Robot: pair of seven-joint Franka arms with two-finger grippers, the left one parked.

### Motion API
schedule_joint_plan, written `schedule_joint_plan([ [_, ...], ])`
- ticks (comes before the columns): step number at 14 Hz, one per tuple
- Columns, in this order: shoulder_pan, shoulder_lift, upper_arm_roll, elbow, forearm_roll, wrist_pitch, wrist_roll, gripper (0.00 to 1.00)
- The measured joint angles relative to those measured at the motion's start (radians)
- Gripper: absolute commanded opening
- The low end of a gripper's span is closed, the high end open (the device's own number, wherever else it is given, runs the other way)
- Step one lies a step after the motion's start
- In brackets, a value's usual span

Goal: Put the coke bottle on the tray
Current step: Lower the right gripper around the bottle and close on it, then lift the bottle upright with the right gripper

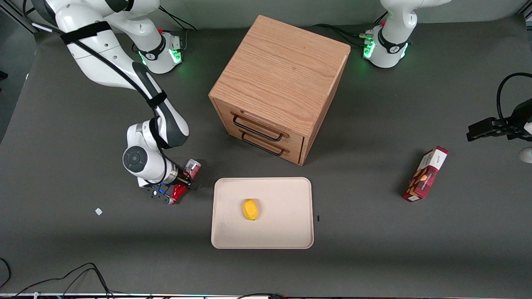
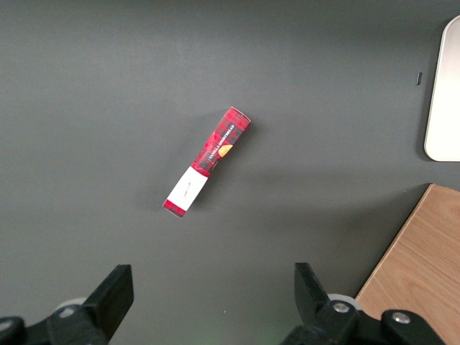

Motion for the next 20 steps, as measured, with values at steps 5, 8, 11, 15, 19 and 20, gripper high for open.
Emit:
schedule_joint_plan([
  [5, 0.0, 0.007, 0.0, 0.001, -0.008, 0.001, 0.001, 0.58],
  [8, 0.0, 0.007, 0.0, 0.001, -0.008, 0.001, 0.001, 0.0],
  [11, 0.0, 0.006, 0.0, 0.002, -0.009, 0.001, 0.002, 0.0],
  [15, 0.0, 0.006, 0.0, 0.002, -0.01, 0.0, 0.002, 0.0],
  [19, -0.001, -0.046, -0.002, 0.024, -0.011, -0.088, 0.002, 0.0],
  [20, -0.004, -0.087, -0.003, 0.036, -0.012, -0.151, 0.002, 0.0],
])
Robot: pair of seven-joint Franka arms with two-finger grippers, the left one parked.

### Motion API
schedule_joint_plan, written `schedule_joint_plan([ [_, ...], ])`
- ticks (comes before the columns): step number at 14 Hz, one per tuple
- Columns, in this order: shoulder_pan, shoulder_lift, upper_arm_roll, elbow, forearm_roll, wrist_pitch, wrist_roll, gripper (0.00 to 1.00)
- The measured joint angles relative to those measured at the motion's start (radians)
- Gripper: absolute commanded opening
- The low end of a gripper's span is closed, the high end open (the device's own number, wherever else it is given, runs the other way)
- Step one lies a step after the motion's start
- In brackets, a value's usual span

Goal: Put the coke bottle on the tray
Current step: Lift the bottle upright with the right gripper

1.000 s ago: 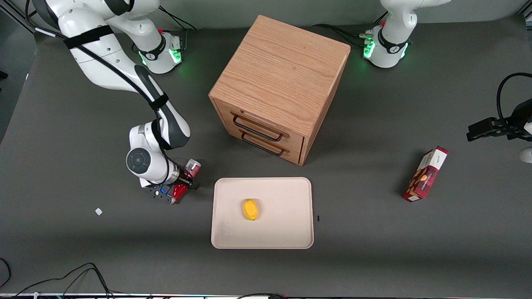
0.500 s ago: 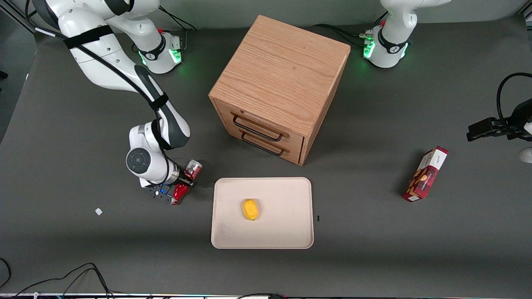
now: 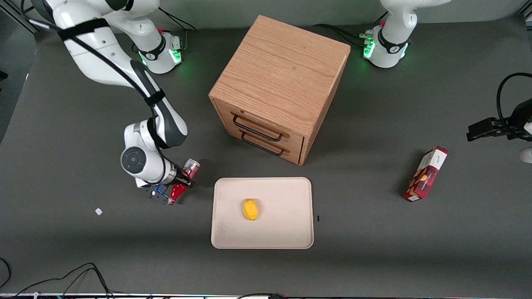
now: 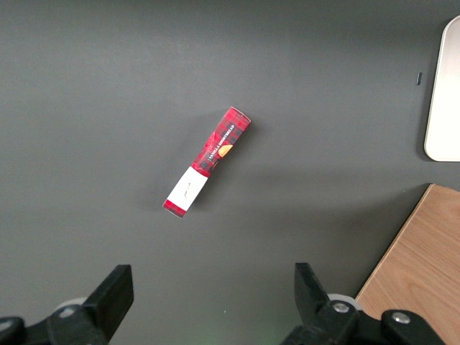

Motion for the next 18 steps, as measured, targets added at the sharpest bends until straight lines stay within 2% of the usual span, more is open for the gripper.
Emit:
schedule_joint_plan([
  [6, -0.015, -0.347, -0.002, 0.096, 0.0, -0.466, -0.001, 0.0],
  [9, -0.015, -0.379, -0.002, 0.242, 0.013, -0.652, -0.002, 0.0],
  [13, -0.014, -0.308, -0.003, 0.353, 0.019, -0.696, -0.002, 0.0],
  [15, -0.005, -0.185, -0.002, 0.441, 0.019, -0.691, -0.002, 0.0],
  [18, 0.027, 0.079, 0.002, 0.66, 0.02, -0.658, -0.004, 0.0],
])
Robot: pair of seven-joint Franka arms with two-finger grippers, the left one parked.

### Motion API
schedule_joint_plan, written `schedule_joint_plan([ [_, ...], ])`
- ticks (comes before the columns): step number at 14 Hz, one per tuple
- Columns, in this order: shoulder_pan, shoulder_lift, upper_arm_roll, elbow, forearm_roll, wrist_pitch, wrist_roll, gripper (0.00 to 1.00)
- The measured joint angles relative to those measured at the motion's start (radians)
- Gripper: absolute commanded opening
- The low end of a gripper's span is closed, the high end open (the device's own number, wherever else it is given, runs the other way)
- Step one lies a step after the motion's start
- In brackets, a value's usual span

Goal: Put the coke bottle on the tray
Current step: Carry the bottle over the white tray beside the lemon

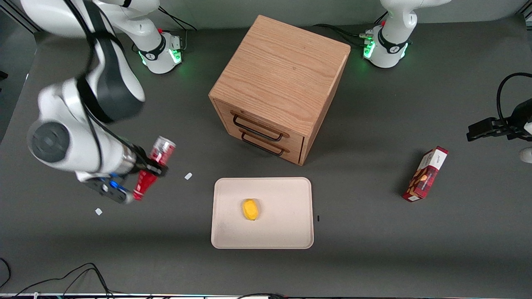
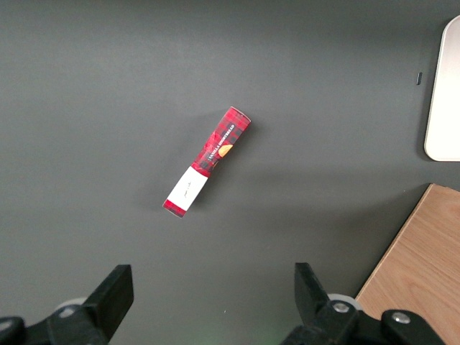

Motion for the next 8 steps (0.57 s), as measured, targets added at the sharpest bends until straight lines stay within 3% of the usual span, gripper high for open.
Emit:
schedule_joint_plan([
  [4, 0.052, 0.269, 0.001, 0.187, 0.0, 0.153, -0.011, 0.0],
  [8, 0.086, 0.359, 0.0, 0.218, 0.0, 0.27, -0.184, 0.0],
])
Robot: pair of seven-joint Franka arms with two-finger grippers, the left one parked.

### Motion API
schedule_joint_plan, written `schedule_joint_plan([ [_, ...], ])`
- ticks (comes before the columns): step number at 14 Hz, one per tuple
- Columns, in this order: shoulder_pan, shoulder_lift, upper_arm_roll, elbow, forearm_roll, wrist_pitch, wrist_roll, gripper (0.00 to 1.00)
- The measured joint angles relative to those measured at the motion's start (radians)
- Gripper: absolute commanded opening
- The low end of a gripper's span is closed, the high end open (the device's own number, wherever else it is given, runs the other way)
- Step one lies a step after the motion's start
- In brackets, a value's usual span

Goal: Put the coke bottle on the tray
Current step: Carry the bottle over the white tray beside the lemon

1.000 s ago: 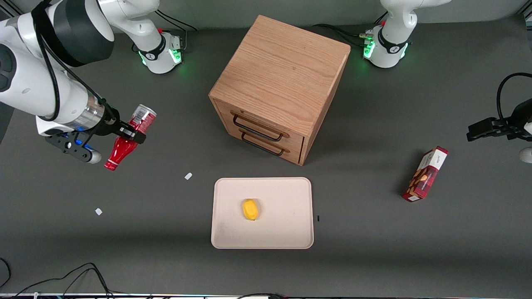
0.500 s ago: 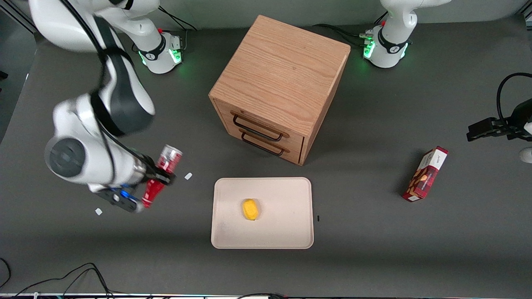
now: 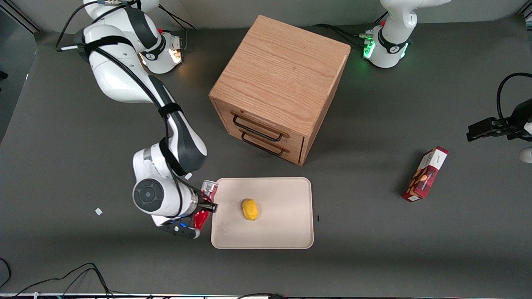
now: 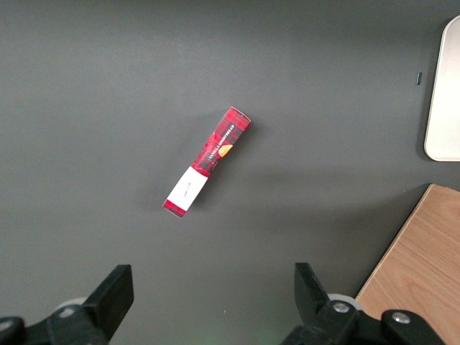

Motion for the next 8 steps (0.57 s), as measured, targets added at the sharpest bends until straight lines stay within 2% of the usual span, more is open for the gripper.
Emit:
schedule_joint_plan([
  [5, 0.024, 0.097, 0.001, 0.003, 0.0, 0.161, -0.145, 0.0],
  [8, 0.024, 0.131, 0.001, 0.004, 0.0, 0.184, -0.179, 0.0],
])
